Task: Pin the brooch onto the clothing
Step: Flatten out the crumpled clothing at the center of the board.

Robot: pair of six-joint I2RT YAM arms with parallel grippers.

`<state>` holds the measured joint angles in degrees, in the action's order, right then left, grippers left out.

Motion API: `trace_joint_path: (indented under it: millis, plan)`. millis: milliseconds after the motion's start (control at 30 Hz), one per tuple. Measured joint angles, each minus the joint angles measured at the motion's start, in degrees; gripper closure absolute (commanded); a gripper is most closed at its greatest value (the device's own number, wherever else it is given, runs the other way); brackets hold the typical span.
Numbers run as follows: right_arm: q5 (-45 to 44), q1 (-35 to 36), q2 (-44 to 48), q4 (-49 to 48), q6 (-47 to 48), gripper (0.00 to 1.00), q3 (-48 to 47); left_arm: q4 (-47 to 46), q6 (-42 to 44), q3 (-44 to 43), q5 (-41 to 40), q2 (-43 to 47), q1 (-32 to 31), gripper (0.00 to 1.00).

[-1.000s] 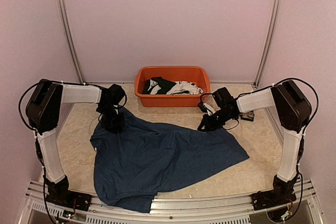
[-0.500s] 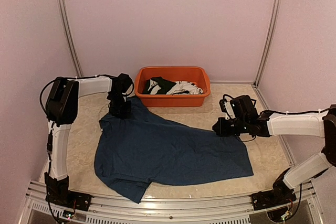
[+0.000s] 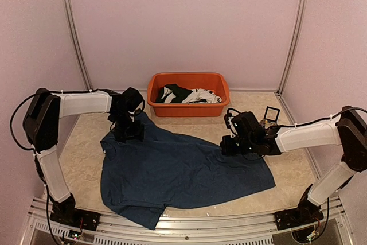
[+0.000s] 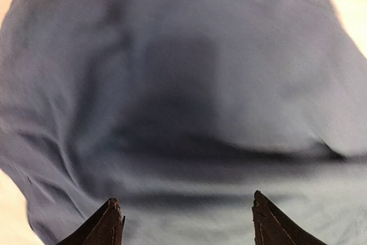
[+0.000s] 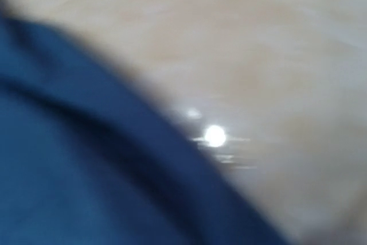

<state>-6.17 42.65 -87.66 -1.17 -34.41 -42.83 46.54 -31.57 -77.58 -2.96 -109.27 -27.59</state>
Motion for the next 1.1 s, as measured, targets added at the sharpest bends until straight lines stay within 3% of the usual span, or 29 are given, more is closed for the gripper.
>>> trace_joint_path:
  millis: [200, 600, 767, 800, 900, 967, 1100]
  plan:
    - [-4.48, 12.26, -0.72, 0.52, 5.22, 1.0, -4.28, -3.54, -4.35, 7.26, -0.42, 6.34, -8.31, 0.28]
    - [-5.79, 32.26, -0.79, 10.1, 9.05, 1.0, -6.38, -5.95, -6.56, 11.34, -0.63, 5.27, -6.51, 0.35]
    - [-3.26, 36.52, -1.07, 13.55, 8.85, 1.0, -6.4, -6.32, -6.6, 11.52, -0.57, 4.81, -5.53, 0.45]
    - [-2.54, 36.87, -1.07, 14.01, 8.87, 0.93, -6.36, -6.43, -6.6, 11.61, -0.52, 4.5, -5.4, 0.47]
    - [-0.48, 37.11, -0.94, 14.23, 8.48, 0.54, -6.14, -6.73, -6.56, 11.82, -0.79, 3.69, -5.07, 0.5]
    - [-0.04, 36.98, 0.26, 14.6, 7.89, 0.41, -5.84, -6.78, -6.56, 11.87, -0.87, 3.67, -5.05, 0.5]
    - [1.81, 33.07, 7.78, 15.02, 6.54, 0.28, -6.01, -7.13, -6.58, 12.24, -0.96, 3.87, -5.11, 0.48]
